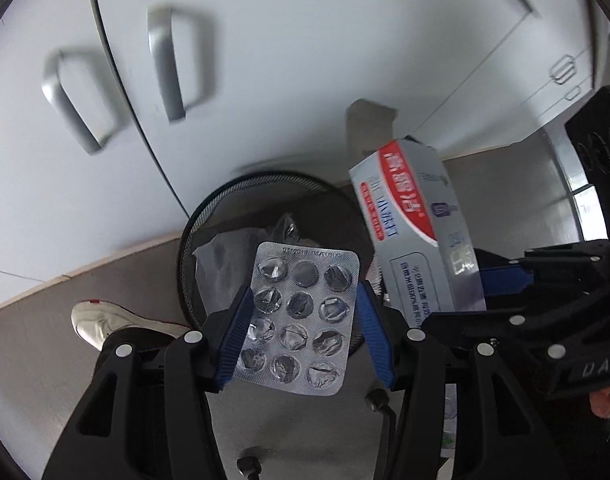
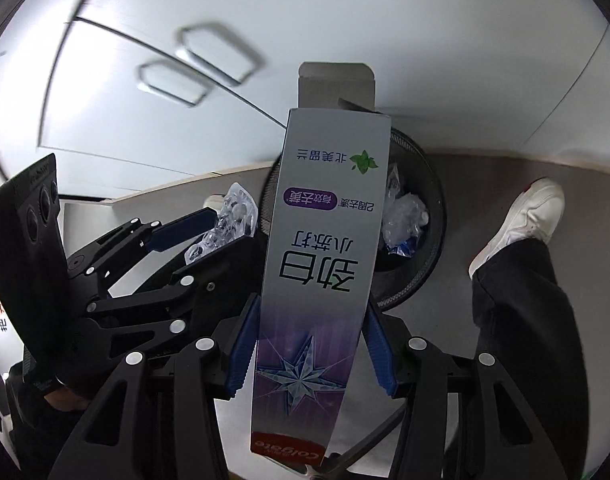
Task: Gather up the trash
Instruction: 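Carry the blister pack and Colgate box down over the wastebasket with both tools, then open both tools to drop the blister pack and box into the wastebasket, then raise both tools back to the counter toward the tan paper wrapper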
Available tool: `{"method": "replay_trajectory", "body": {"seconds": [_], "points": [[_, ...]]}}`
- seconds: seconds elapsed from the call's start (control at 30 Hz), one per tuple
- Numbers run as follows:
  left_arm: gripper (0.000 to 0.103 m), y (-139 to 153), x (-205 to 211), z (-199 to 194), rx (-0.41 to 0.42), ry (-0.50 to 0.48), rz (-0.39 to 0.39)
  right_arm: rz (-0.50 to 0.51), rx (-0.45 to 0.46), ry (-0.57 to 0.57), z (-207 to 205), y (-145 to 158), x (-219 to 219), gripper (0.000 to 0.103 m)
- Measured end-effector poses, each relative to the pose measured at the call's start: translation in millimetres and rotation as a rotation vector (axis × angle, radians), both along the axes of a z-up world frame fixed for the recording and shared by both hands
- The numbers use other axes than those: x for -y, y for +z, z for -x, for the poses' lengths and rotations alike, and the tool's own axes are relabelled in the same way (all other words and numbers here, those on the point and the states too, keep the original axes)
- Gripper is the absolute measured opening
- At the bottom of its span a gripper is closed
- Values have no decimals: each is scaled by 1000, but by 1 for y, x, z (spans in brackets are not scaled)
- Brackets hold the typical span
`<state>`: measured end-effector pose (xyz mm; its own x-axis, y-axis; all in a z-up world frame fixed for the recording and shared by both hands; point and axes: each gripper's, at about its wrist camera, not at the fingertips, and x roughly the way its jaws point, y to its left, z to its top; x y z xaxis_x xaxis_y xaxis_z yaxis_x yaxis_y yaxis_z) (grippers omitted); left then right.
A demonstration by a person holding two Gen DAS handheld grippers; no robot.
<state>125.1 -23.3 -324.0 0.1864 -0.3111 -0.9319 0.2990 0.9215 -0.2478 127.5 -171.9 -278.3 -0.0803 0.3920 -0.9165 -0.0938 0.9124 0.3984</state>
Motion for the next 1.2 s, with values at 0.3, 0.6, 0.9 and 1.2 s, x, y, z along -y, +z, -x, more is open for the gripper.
{"method": "replay_trajectory", "body": {"seconds": [0.3, 0.6, 0.9, 1.2], "points": [[53, -58, 0, -33, -55, 14, -11, 56, -68, -29, -32, -62, -9, 52], [54, -71, 0, -36, -104, -15, -8, 78, -90, -52, -31, -69, 2, 65], [98, -87, -1, -29, -207, -3, -25, 104, -21, -125, -27, -41, 30, 98], [98, -65, 7, -10, -160, -38, -61, 142, 72, -98, -10, 1, 38, 99]]}}
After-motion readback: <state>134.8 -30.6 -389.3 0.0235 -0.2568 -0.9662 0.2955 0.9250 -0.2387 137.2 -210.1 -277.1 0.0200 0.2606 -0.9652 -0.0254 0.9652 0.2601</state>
